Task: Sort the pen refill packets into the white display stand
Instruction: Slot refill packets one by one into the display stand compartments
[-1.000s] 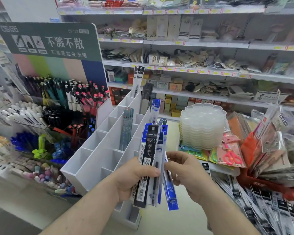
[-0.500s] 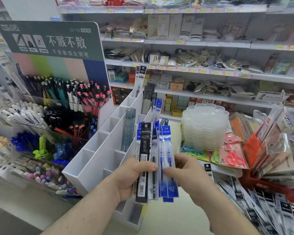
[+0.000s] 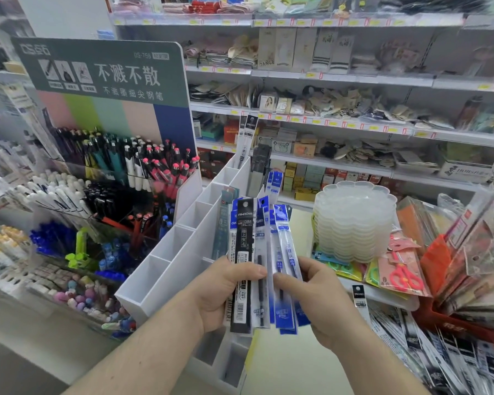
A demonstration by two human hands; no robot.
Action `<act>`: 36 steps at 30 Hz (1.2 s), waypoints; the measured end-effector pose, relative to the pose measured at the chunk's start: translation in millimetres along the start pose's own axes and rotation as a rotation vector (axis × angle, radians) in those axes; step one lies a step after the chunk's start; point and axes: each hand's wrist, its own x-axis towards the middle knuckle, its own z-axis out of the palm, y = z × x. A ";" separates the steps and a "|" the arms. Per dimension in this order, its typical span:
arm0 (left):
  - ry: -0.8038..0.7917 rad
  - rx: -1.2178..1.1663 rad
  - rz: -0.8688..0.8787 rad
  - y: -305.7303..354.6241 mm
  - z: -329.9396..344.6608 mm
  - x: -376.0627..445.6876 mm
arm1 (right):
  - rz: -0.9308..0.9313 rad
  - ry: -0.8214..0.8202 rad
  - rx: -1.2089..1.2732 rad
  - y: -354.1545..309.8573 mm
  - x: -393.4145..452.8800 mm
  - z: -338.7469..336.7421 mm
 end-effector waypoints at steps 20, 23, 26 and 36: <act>0.055 -0.001 0.062 -0.9 1.8 9.4 | 0.035 0.025 0.124 4.6 14.3 19.8; 0.073 0.025 0.081 1.8 3.0 10.5 | 0.050 0.096 0.152 3.7 18.2 21.0; 0.109 0.081 0.124 6.0 2.1 10.9 | 0.056 0.092 0.166 2.7 19.6 20.5; 0.157 0.114 0.211 4.1 -0.4 10.2 | -0.018 0.019 0.059 0.9 21.5 13.6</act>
